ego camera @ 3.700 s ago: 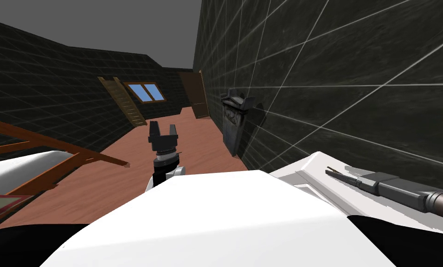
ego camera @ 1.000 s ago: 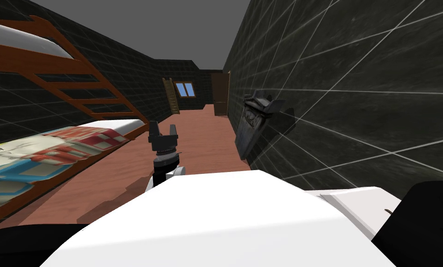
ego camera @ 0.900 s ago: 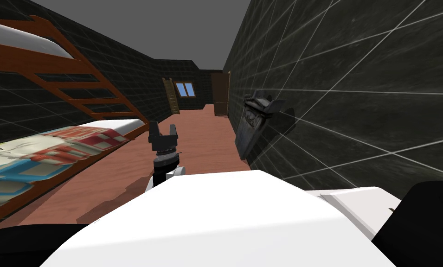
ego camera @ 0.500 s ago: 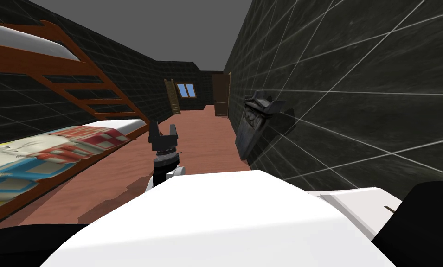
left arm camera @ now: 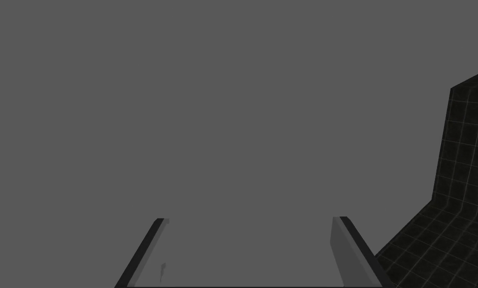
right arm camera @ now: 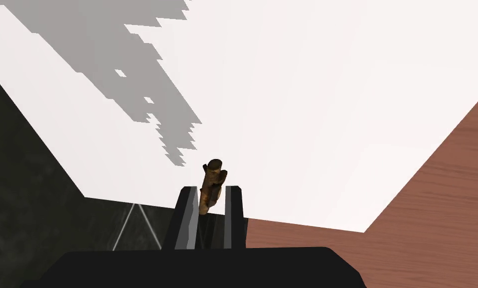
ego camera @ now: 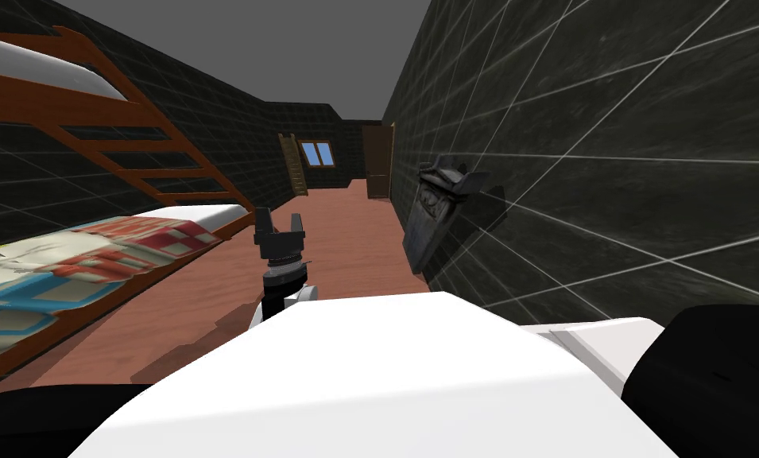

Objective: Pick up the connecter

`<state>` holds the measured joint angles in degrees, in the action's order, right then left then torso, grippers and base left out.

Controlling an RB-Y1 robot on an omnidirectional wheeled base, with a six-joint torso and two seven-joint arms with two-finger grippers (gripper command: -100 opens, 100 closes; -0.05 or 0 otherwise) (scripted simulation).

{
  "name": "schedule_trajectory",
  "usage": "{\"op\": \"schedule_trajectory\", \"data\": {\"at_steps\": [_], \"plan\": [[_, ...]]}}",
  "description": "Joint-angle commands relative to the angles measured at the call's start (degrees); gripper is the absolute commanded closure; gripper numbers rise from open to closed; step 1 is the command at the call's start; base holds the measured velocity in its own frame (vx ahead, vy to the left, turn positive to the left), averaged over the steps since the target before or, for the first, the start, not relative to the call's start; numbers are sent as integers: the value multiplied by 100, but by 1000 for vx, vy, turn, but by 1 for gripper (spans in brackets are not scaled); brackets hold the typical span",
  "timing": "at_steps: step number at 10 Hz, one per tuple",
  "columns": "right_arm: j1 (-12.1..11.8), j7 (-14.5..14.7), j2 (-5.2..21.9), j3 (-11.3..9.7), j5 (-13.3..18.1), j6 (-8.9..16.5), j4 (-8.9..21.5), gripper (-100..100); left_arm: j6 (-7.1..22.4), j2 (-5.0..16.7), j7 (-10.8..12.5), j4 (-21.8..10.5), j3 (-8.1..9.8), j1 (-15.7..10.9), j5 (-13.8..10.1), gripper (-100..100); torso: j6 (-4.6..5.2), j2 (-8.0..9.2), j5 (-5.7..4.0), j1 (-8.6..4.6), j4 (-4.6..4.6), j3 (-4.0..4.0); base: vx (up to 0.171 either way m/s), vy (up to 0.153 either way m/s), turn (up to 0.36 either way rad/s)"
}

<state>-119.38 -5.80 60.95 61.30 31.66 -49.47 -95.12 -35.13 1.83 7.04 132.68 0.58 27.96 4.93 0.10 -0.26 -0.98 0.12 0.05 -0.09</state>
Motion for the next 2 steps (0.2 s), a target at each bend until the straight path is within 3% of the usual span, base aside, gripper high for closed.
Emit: {"op": "schedule_trajectory", "data": {"at_steps": [1,2], "plan": [[0,0,0,0,0,0,0,100,0,0,0,0,0,0,0,0,0,0,0,0,0,0,-7,15,-6],[-7,-4,-1,12,-3,-12,4,0,0,0,0,0,0,0,0,0,-1,-2,-5,-10,0,-1,0,0,0]]}}
